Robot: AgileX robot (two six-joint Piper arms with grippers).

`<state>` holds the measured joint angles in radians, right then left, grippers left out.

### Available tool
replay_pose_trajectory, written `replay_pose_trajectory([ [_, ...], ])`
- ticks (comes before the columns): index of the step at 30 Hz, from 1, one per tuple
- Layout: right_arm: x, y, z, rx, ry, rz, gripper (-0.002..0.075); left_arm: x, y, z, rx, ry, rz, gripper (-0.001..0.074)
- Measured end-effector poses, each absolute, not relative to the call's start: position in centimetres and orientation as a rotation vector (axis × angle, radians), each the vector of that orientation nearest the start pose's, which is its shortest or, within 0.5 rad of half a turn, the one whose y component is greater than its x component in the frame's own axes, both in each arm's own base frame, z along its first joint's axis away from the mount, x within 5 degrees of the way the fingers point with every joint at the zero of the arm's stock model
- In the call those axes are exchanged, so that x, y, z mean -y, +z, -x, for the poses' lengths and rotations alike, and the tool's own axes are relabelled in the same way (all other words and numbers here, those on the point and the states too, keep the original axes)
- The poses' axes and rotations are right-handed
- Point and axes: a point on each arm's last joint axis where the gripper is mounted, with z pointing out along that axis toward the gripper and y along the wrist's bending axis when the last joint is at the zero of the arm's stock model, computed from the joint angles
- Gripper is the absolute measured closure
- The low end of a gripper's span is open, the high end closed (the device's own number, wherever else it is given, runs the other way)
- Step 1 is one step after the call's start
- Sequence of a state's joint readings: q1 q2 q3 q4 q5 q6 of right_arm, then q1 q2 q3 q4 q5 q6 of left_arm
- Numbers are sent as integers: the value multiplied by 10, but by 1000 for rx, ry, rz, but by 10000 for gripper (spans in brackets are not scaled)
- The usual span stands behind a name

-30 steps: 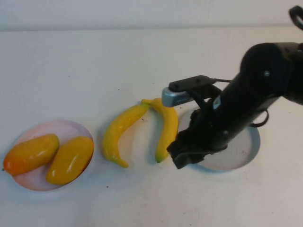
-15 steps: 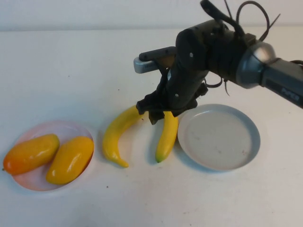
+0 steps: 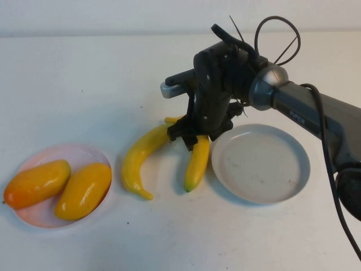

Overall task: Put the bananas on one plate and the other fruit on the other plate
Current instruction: Put another type of fruit in the right plate

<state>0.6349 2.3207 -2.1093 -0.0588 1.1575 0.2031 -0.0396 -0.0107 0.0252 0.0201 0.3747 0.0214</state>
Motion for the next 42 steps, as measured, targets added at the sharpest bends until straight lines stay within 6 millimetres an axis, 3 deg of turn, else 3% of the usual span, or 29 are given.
replay_pose_trajectory([
  [10,-291,204,-407,-2769,99,648,442,1,172,-53,-1871,7,-70,731],
  [15,-292,210,-406,-2759,134,638,442,1,172,-53,-1871,7,-70,731],
  [17,-291,222,-405,-2733,155,630,442,1,172,-53,-1871,7,-70,731],
  [24,-271,309,-382,-2623,215,541,443,1,172,-53,-1871,7,-70,731],
  [28,-246,330,-372,-2640,159,465,444,1,172,-53,-1871,7,-70,731],
  [33,-205,324,-357,-2707,96,348,444,1,172,-53,-1871,7,-70,731],
  [38,-168,300,-339,-2744,90,218,444,1,172,-53,-1871,7,-70,732],
  [42,-150,273,-333,-2802,113,139,444,1,172,-53,-1871,7,-70,731],
])
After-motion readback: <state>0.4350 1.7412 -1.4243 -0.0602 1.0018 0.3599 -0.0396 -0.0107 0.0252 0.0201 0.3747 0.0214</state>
